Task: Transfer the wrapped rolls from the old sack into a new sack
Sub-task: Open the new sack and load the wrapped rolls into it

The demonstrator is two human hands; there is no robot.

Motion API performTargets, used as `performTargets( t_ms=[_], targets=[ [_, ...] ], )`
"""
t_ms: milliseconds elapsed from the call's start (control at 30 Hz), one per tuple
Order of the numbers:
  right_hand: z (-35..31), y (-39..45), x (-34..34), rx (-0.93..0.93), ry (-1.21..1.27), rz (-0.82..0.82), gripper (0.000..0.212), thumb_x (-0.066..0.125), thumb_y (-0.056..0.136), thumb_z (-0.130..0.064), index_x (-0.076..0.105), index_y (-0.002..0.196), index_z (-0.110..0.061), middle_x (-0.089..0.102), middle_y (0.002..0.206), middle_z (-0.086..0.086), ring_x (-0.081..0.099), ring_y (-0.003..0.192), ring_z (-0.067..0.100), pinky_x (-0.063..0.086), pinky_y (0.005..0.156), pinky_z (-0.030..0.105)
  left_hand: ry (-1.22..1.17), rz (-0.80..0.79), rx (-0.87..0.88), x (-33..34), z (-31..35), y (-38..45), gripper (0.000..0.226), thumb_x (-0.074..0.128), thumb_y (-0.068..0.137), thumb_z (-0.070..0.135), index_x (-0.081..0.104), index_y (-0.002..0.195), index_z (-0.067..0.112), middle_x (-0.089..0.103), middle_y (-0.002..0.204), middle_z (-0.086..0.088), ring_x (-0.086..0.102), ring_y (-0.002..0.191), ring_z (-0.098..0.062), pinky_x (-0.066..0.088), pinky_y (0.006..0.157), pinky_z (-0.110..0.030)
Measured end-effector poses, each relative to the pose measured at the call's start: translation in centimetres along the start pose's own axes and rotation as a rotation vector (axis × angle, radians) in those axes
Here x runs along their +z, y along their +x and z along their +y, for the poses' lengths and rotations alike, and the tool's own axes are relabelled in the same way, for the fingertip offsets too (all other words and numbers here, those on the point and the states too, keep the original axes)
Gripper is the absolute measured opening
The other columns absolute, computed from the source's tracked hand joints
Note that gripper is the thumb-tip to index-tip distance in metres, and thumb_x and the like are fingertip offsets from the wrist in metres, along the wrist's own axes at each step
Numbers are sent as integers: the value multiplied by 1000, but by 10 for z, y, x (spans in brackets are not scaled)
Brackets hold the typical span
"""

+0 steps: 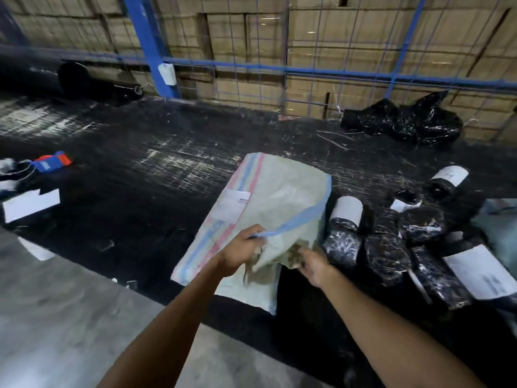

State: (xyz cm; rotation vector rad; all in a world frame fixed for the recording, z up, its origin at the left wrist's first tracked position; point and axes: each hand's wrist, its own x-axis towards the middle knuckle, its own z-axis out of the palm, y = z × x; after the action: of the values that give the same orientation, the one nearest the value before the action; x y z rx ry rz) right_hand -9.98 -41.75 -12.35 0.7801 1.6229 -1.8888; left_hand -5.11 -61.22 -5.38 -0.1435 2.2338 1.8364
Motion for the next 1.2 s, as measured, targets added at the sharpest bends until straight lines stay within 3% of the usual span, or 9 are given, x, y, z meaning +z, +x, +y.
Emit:
performTargets(
  t_ms=[67, 167, 300, 467, 600, 733, 867, 1033, 1200],
  targets=[
    [-16, 2, 24, -51, 47, 129, 16, 55, 93, -9, 57, 78, -15, 55, 58, 1, 40, 48, 11, 28, 36, 17, 23, -39, -62, -27, 8, 4, 13, 70, 89, 27, 61, 95, 19, 55, 78, 6, 52, 76, -13, 39, 67, -24],
    [-46, -1, 49, -53, 226, 120, 21, 50, 94, -16, 53, 74, -17, 51, 64, 0, 41, 53, 12, 33, 45, 20, 248, -119, -169, -54, 7, 19, 60, 82, 75, 42, 57, 128, 27, 57, 110, 13, 55, 108, -11, 43, 88, -23],
    [-64, -5, 71, -114, 195, 181, 15, 48, 95, -20, 59, 101, -12, 59, 86, 4, 54, 71, 18, 40, 55, 27, 234, 4, -169, -67, 10, 40, 22, 75, 74, 29, 73, 86, 11, 71, 84, -3, 62, 80, -18, 44, 71, -26],
    [-68, -5, 76, -173, 492, 175, 8, 53, 85, -15, 61, 87, -13, 64, 93, 7, 58, 77, 25, 45, 61, 30, -103, 229, -122, -79, 47, 57, 13, 57, 96, 14, 66, 103, 19, 69, 97, 2, 61, 94, -20, 45, 70, -25],
    [-85, 9, 75, -309, 570, 62, 57, 74, 74, -57, 69, 117, -19, 72, 116, 8, 69, 103, 28, 54, 93, 45, -208, 310, -109, -85, 67, 66, 39, 62, 93, 25, 51, 129, 15, 58, 120, 1, 54, 110, -20, 41, 71, -27],
    [-102, 26, 82, -219, 489, 38, 18, 64, 91, -32, 73, 92, -16, 72, 94, 7, 68, 79, 26, 60, 64, 36, -83, 67, -103, -86, 68, 75, 36, 78, 80, 35, 53, 103, 23, 63, 100, -3, 62, 107, -26, 47, 92, -37],
    [-110, 26, 82, -143, 303, -162, 69, 30, 106, -13, 77, 56, -23, 72, 61, -4, 69, 58, 11, 56, 51, 22, 103, -129, -176, -79, 62, 89, 43, 79, 83, 23, 57, 120, 21, 65, 98, 12, 58, 100, -13, 46, 82, -19],
    [-148, 21, 108, -170, 8, -243, 31, 37, 104, -20, 63, 111, -4, 73, 98, 14, 66, 80, 27, 54, 77, 38, 249, -53, -25, -104, 73, 125, 24, 78, 77, 5, 74, 99, 12, 70, 87, 5, 63, 87, -12, 47, 71, -18],
    [-278, 2, 151, -471, 28, -173, 28, 58, 94, -19, 69, 117, -7, 74, 103, 14, 69, 99, 35, 58, 79, 41, 432, 376, 331, -170, 175, 200, 14, 75, 82, 17, 62, 75, 18, 62, 72, 1, 52, 65, -9, 40, 60, -27]
  ],
)
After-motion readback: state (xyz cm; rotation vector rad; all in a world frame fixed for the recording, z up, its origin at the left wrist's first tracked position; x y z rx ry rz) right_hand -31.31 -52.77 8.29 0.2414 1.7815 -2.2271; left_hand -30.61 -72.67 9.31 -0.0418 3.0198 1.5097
